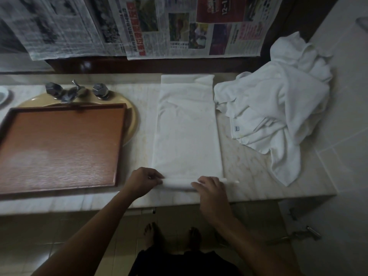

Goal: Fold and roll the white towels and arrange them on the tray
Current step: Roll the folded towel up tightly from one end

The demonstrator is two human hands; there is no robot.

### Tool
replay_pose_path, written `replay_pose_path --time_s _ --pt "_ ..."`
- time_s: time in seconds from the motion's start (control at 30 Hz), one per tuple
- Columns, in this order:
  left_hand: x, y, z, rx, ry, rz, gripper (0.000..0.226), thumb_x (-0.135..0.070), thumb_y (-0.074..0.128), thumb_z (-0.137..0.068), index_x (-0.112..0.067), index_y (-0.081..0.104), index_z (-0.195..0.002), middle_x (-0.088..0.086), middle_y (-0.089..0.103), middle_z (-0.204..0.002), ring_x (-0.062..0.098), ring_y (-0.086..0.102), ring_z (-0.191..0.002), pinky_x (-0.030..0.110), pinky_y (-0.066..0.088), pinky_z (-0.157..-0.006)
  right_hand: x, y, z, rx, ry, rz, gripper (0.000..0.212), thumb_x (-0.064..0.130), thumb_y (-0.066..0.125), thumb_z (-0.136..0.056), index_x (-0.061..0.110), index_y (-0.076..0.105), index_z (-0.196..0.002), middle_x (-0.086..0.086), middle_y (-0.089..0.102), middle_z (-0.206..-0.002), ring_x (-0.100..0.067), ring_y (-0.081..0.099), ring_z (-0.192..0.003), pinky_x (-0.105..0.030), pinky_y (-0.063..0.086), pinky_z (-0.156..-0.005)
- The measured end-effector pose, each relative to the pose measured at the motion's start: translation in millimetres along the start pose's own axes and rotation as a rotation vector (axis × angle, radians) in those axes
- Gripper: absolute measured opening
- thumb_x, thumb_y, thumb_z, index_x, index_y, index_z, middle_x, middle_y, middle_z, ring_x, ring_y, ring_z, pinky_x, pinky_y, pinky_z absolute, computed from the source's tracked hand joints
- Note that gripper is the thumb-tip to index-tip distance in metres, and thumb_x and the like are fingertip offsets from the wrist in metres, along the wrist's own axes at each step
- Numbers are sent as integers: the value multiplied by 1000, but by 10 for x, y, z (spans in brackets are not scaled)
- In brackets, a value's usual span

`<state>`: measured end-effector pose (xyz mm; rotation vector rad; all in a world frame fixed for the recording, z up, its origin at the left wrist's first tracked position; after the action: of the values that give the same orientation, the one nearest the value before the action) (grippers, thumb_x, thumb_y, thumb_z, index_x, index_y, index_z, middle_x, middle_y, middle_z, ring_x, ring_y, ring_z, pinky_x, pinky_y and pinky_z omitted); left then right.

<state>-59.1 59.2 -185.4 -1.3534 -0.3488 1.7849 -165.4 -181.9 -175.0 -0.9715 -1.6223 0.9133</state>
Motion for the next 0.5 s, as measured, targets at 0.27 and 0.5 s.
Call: replay_pose_path --time_s 0.27,0.5 --pt "-372 238 384 -364 335 -393 39 -22 77 -79 -22 68 -117 2 60 -112 23 53 -106 39 45 -87 96 306 295 123 -49 170 67 8 43 -89 6 38 -156 -17 37 -161 -41 32 -149 -61 24 -120" --pt "-489 758 303 -209 554 -463 48 -20 52 -97 -9 51 -143 7 54 -132 28 55 -116 47 45 -104 -3 281 111 162 -41 229 55 15 36 -98 12 48 -151 -17 49 -153 -40 45 -140 -58 40 -112"
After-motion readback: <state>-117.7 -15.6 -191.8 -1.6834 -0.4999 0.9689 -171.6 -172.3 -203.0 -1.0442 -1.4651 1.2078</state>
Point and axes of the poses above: each hand's wrist, its own z-axis away from the middle knuckle, its own y-axis out of the palm, x = y × z, the point moved 6 cm from there along -z, towards the middle knuckle
